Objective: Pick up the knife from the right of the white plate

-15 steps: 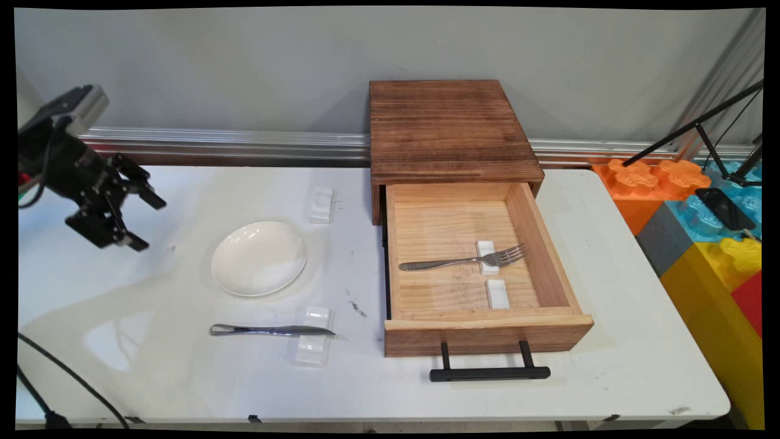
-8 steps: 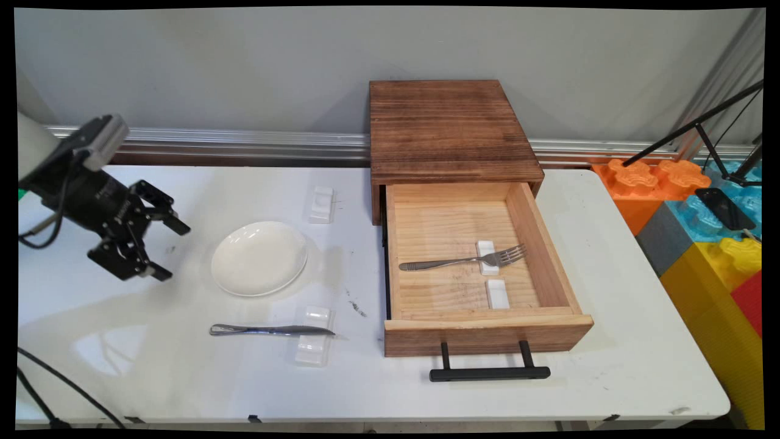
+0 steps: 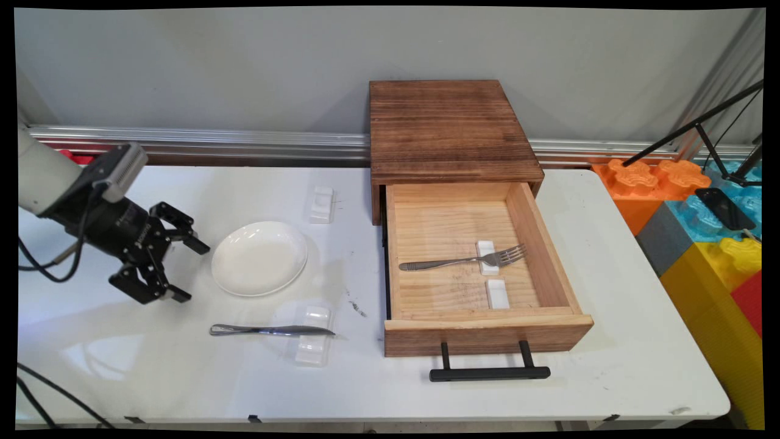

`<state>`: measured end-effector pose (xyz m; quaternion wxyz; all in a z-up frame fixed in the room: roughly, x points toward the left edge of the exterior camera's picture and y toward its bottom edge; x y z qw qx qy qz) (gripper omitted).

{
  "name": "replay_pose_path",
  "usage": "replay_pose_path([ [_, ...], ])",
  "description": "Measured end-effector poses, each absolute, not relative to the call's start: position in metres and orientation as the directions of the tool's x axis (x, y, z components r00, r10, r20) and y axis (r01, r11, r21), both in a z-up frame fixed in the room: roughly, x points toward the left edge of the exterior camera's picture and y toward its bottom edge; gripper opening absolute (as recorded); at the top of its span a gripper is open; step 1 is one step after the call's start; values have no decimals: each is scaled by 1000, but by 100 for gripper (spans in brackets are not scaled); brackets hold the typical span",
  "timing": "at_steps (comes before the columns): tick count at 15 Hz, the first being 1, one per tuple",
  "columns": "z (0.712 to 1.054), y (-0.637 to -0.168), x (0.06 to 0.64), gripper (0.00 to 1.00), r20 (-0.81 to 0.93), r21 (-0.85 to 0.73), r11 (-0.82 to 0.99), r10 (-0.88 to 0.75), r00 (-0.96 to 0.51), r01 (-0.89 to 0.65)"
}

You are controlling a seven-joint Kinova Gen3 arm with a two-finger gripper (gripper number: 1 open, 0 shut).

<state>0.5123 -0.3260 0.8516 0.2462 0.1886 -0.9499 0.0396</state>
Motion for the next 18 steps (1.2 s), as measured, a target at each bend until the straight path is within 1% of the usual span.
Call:
replay_pose_path([
  [9,808,-328,485,100,551,15,942,-288,-783,-336],
  [18,775,-332,456,100,582,29,959,-246,-775,-282],
])
